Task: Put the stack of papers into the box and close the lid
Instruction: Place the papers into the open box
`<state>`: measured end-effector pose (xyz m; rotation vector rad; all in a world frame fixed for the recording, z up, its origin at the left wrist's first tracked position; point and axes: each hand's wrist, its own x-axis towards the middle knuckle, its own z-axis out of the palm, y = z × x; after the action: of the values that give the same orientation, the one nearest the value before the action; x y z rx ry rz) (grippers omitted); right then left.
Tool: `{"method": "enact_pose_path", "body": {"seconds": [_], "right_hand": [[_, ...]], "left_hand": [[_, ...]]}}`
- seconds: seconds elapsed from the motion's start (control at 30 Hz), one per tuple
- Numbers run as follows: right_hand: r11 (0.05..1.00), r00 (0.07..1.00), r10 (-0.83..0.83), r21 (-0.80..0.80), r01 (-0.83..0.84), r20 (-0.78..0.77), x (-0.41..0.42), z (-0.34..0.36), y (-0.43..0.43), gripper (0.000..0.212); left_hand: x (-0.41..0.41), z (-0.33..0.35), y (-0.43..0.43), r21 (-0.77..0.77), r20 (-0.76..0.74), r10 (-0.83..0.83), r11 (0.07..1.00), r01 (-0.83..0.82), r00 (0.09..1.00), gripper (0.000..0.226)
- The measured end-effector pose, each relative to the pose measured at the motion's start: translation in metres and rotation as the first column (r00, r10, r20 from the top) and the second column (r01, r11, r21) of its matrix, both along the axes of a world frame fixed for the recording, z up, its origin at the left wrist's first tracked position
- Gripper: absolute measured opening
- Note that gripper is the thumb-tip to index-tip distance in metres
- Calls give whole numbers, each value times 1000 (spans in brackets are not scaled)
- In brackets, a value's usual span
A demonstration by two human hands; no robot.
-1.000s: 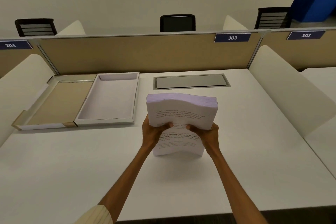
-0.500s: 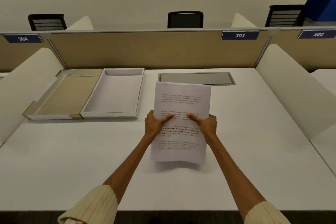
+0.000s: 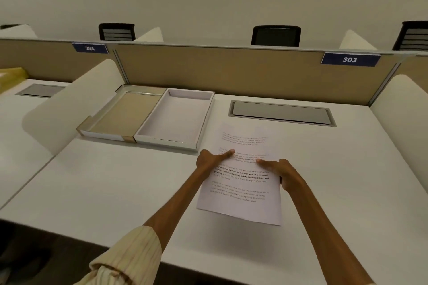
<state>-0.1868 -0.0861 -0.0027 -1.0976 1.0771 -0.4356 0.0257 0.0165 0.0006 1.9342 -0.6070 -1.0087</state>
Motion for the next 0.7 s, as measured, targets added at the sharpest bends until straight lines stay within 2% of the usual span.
{"method": "enact_pose_path", "body": {"seconds": [0.07, 0.2, 0.37, 0.47, 0.57, 0.7], "right_hand": [[1000, 1000, 15, -7, -15, -24, 8, 1, -3, 42], [999, 999, -24, -35, 23, -34, 38, 2, -5, 15], [998, 998, -60, -26, 60, -2, 91, 1, -14, 27], [997, 998, -68, -20, 69, 16, 129, 3, -21, 31], [997, 997, -79, -5, 79, 22, 176, 9, -29, 37], [995, 995, -95, -6, 96, 14, 239, 16, -41, 38]], "left_hand": [[10, 3, 2, 13, -13, 13, 1000, -13, 1000, 72], [42, 5, 4, 29, -45, 17, 999, -16, 999, 69], [107, 18, 4, 39, -145, -97, 994, 104, 985, 41], [154, 26, 2, 67, -169, -153, 984, 167, 974, 41], [203, 27, -7, 93, -172, -117, 987, 134, 978, 45], [260, 31, -27, 65, -159, -36, 997, 47, 987, 32]]}}
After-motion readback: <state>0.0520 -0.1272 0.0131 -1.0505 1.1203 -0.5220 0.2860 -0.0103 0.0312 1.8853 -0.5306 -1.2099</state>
